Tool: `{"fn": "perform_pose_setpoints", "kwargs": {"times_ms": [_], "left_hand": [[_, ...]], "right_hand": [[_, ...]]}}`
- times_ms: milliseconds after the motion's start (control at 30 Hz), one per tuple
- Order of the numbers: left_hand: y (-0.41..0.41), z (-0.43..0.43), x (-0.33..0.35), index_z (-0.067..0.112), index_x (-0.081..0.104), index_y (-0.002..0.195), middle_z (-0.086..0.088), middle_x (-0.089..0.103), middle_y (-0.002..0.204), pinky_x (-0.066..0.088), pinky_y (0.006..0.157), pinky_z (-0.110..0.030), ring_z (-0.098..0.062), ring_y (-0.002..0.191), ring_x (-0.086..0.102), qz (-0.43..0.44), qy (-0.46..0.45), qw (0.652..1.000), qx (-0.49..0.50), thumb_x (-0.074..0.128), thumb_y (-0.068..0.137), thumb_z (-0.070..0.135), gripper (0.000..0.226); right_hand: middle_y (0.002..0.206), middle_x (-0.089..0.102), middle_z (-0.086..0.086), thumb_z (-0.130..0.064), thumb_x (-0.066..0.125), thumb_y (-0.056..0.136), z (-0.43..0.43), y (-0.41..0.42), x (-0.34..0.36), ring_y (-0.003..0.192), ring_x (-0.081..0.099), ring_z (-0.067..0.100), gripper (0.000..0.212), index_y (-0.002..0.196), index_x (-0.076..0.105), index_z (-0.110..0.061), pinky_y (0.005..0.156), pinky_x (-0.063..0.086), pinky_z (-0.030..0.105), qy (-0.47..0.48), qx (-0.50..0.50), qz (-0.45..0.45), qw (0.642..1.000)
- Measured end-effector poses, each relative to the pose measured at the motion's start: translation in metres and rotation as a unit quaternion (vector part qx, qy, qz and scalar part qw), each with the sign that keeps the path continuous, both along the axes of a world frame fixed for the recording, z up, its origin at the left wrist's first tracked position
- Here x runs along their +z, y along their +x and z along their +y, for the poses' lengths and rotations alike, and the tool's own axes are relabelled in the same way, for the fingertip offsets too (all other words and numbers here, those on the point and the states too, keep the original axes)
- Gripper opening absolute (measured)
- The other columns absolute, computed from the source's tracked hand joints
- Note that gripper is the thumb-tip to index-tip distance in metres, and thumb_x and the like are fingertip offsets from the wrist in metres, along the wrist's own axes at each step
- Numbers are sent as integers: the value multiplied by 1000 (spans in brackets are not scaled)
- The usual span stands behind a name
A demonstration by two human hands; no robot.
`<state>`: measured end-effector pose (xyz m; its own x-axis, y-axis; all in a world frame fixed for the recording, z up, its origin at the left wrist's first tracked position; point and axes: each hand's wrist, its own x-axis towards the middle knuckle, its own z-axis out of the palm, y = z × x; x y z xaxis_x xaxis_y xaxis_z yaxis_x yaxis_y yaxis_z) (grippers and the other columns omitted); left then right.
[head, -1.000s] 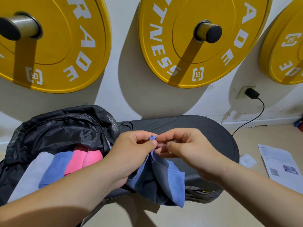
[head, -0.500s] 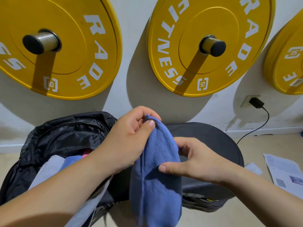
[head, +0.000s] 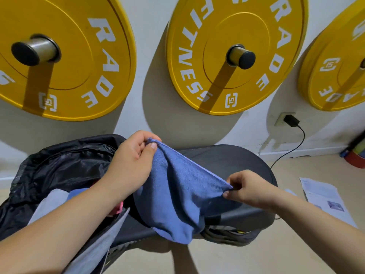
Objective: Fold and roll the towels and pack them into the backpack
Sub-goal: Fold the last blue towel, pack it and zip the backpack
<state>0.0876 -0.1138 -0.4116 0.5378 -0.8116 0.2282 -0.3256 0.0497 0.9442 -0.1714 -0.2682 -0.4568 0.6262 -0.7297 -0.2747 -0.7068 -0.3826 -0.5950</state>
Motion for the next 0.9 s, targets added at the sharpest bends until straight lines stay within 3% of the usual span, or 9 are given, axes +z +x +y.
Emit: {"fn": "perform_pose_setpoints", "kwargs": {"times_ms": [100,200,267,333,433,567,700,833,900], "left_hand": [[3,-1,-2,15,65,99,14,69,72,43,63,-10,4,64,59,-17,4,1000,18,50,101,3,20],[16,-1,-6,25,64,94,5,70,78,45,68,-23,-6,67,58,-20,8,997,73,51,101,9,22],[24,0,-8,28,64,93,0,70,81,45,74,-33,-13,71,59,-13,5,995,103,53,101,15,19],[26,1,-6,31,64,94,0,70,80,45,75,-37,-16,73,60,1,1,994,109,52,102,20,18],[23,0,-4,33,64,95,-4,74,86,51,79,-42,-22,82,67,6,7,996,88,52,102,22,18],[25,-4,-13,27,64,95,-17,73,89,48,74,-39,-25,76,62,-2,41,997,71,51,102,20,16],[27,-9,-20,17,65,95,-20,71,88,43,64,-30,-23,72,58,-80,93,989,83,52,101,16,14],[42,-17,-16,24,71,97,-1,73,85,50,72,-28,-18,78,67,-190,87,969,129,61,97,20,11],[46,-25,-12,30,71,94,2,73,84,53,72,-27,-6,70,67,-163,43,974,148,63,96,18,15]], "right_hand": [[54,58,-9,-30,79,80,-9,-4,12,54,50,10,20,71,67,-17,60,41,24,-72,-41,7,997],[55,59,-11,-43,81,78,-12,-11,28,58,50,9,24,74,68,-23,69,38,34,-89,-57,-35,994],[70,71,1,-30,80,84,-6,-13,41,70,60,14,19,82,73,-12,72,44,35,7,-90,-193,977],[97,77,15,-19,70,91,3,-13,50,90,69,25,20,102,75,-3,82,53,39,166,-124,-352,913],[112,75,17,-21,59,97,8,-12,50,100,72,27,30,118,72,-2,88,56,41,270,-145,-410,859],[88,77,8,-32,65,98,-1,-9,35,76,70,20,24,92,76,-11,71,51,34,198,-240,-358,880],[69,67,-7,-33,67,96,-15,-4,16,67,56,9,24,85,76,-14,65,43,27,63,-272,-320,905],[59,65,-14,-21,73,92,-26,6,23,59,56,-1,16,76,76,-20,58,46,14,-2,-292,-379,878],[56,64,-14,-20,75,91,-32,15,32,55,54,-1,11,80,76,-19,56,47,15,-20,-303,-411,860]]}}
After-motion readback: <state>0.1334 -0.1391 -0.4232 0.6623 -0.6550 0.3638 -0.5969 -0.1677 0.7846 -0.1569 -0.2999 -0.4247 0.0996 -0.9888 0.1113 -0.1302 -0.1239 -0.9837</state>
